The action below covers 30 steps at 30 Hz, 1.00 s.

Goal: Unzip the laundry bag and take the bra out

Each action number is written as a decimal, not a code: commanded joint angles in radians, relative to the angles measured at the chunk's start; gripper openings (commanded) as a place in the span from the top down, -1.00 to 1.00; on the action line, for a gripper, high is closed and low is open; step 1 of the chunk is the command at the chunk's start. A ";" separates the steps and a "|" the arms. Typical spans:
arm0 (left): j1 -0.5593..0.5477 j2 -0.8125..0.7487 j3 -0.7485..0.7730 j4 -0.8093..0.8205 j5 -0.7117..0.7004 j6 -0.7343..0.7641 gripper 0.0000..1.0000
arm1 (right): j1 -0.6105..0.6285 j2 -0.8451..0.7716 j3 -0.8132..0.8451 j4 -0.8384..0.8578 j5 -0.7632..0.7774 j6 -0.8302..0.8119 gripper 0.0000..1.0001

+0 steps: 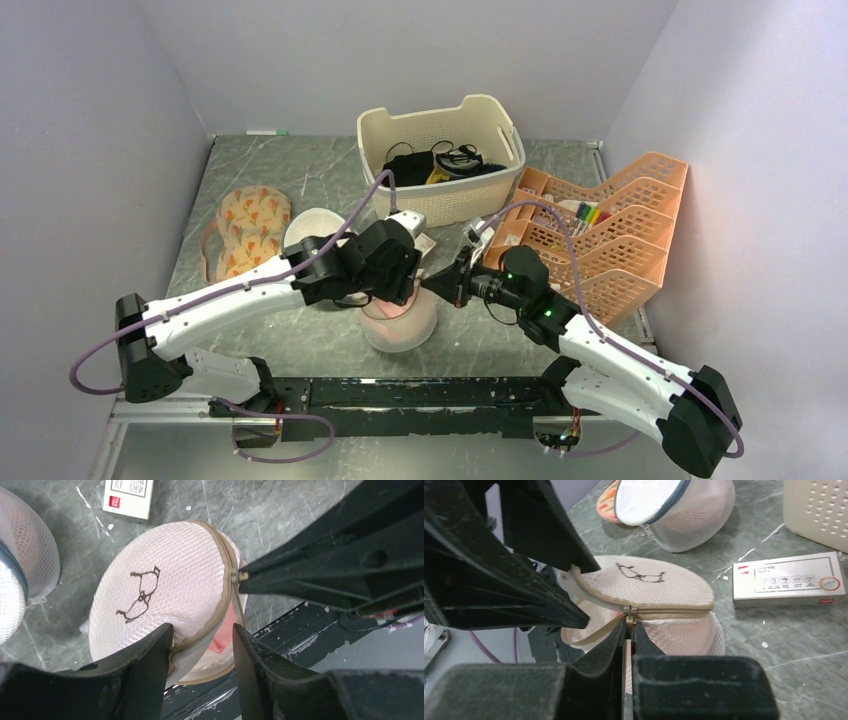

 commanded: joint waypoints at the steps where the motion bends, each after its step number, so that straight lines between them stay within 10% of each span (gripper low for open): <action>1: -0.001 0.039 0.054 0.006 0.006 0.016 -0.18 | -0.002 -0.008 -0.016 0.097 -0.086 -0.002 1.00; 8: 0.000 0.061 0.063 0.009 -0.003 0.024 0.01 | -0.002 0.010 -0.007 0.120 -0.129 0.009 1.00; 16: 0.001 0.043 0.076 -0.013 -0.030 0.033 0.84 | -0.002 -0.041 -0.002 0.031 -0.035 0.016 1.00; 30: -0.001 -0.051 0.003 -0.044 -0.043 -0.006 0.86 | -0.133 0.087 0.059 -0.091 0.046 0.108 1.00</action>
